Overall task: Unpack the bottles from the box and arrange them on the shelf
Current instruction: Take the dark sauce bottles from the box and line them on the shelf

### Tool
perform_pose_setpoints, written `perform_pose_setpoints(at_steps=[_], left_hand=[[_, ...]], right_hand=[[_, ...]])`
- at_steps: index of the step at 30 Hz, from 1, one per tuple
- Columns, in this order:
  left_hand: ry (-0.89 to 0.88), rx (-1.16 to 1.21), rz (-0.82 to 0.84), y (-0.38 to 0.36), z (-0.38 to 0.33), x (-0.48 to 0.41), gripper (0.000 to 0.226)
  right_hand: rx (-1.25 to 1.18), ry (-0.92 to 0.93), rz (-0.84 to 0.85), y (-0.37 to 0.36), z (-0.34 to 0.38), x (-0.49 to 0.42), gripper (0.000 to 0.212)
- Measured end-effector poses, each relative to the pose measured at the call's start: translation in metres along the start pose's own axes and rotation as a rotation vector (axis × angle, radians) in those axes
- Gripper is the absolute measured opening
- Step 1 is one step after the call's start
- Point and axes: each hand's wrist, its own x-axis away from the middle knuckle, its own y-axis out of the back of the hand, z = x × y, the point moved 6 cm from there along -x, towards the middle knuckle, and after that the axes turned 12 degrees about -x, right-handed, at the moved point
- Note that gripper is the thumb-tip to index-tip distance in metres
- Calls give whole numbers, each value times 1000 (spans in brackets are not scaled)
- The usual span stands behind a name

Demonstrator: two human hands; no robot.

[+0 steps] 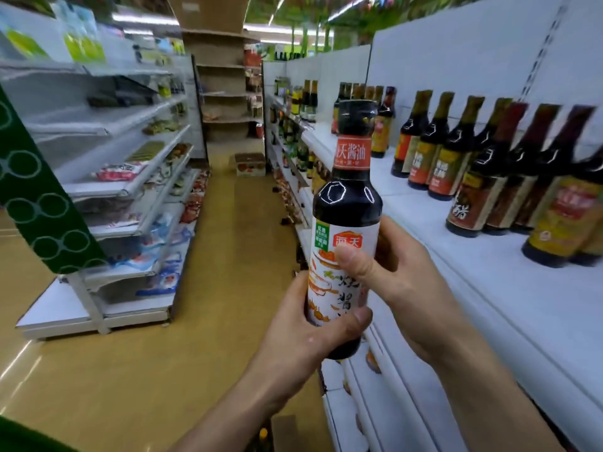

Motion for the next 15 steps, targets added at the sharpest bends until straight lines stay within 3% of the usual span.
perform_pose_setpoints(at_steps=[8, 15], left_hand=[[-76, -47, 176, -39, -5, -25, 59], [-135, -55, 426, -82, -17, -38, 51]], right_hand=[[55, 43, -169, 39, 23, 17, 41], [140, 71, -408, 69, 42, 47, 42]])
